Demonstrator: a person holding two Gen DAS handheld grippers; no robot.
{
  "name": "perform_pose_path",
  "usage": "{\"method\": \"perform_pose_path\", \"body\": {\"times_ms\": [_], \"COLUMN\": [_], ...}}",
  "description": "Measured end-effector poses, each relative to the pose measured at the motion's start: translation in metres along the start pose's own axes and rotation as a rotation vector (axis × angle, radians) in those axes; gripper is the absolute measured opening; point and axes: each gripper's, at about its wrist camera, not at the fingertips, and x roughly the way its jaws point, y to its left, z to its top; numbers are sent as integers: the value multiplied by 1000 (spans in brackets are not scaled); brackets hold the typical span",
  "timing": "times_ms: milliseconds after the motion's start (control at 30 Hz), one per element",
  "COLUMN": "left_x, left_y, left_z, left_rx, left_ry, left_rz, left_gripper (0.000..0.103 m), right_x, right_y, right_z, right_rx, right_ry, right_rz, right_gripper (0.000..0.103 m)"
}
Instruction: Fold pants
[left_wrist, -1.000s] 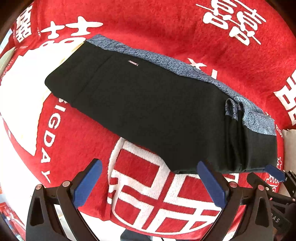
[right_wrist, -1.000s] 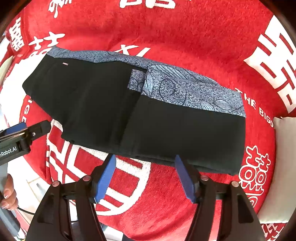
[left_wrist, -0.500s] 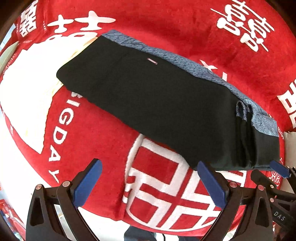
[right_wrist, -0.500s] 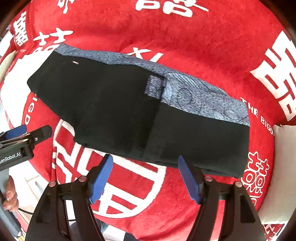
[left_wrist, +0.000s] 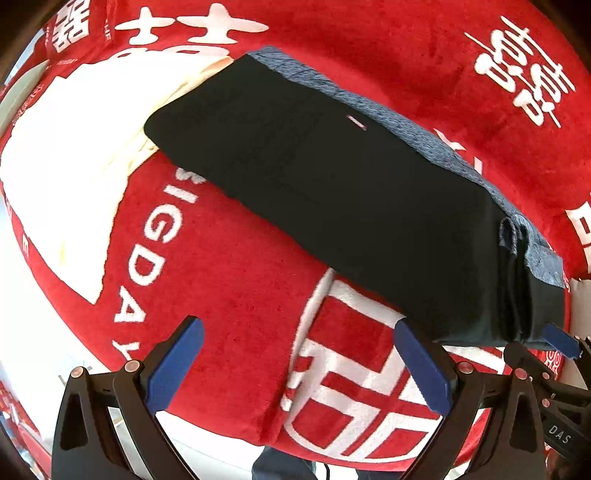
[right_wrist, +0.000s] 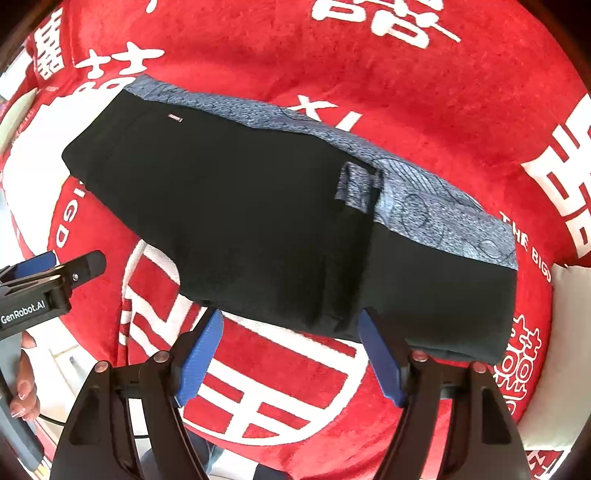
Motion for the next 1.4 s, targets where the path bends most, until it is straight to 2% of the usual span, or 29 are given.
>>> {"method": "perform_pose_path", "body": {"times_ms": [100, 300, 467, 633, 767, 867, 1000, 1100, 1233, 1400], "left_x": [2, 15, 8, 14, 25, 33, 41, 48, 54, 54], "left_y": [9, 32, 53, 74, 93, 104, 108, 109, 112, 110], "left_z": [3, 11, 22, 45, 62, 69, 74, 75, 78, 90], "left_rx": [-14, -96, -158, -225, -307, -363, -385, -394, -419, -405], "left_ry": [2, 37, -40, -80, -108, -124, -138, -139, -155, -174], "left_rz": [6, -49, -75, -129, -202, -290, -422, -494, -530, -539], "left_gripper": [103, 103, 103, 103, 103, 103, 103, 103, 103, 103], "right_x": [2, 7, 16, 35, 56, 57, 59, 60, 58, 59], "right_y": [6, 12, 7, -2, -4, -4, -4, -4, -6, -5], "right_z": [3, 12, 22, 31, 26, 22, 19, 18, 15, 16], "right_rx": [-6, -18, -16, 2, 24, 29, 21, 16, 17, 17], "right_ry": [3, 4, -3, 11, 49, 19, 5, 5, 2, -2], "right_rz": [1, -7, -23, -27, 6, 6, 7, 7, 6, 4], "right_gripper": [79, 79, 79, 79, 79, 80, 81, 81, 82, 82]}}
